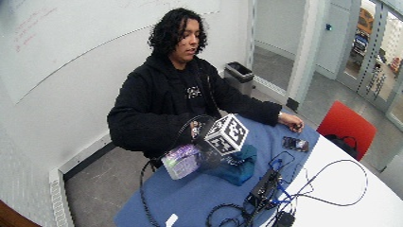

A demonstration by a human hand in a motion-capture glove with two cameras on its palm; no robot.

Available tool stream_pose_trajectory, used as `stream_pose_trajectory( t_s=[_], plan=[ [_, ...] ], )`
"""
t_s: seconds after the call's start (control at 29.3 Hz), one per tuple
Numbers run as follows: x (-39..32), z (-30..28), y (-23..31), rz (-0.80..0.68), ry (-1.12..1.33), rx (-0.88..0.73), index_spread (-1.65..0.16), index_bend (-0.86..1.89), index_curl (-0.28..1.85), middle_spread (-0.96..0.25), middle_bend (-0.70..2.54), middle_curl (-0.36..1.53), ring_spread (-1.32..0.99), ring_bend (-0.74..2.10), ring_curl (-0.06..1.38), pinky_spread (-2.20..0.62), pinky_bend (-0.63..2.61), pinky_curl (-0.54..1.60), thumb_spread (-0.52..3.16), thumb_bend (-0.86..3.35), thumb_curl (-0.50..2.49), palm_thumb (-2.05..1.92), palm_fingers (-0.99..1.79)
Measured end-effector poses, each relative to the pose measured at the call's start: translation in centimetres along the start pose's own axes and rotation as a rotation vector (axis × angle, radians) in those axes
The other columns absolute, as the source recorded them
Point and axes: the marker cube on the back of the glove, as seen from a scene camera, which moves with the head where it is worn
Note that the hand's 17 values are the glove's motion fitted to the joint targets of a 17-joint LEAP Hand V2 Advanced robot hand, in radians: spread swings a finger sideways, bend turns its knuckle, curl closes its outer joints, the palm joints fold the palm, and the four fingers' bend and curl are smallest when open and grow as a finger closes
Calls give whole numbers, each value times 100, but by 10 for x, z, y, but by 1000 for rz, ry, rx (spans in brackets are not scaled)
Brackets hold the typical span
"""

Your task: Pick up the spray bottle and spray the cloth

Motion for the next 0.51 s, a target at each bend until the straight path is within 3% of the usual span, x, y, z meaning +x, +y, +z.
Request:
stream_pose_trajectory(
  t_s=[0.24, 0.51],
  plan=[
    [-50, -53, 5, -230, -153, 194, -28, 15, 51, -17, 50, 54, -19, 72, 50, -26, 54, 44, 48, -2, 76, 105, 125],
    [-118, -87, -24, -564, -573, 480, -28, 16, 51, -17, 50, 54, -19, 71, 50, -26, 53, 44, 49, -3, 77, 105, 126]
  ],
)
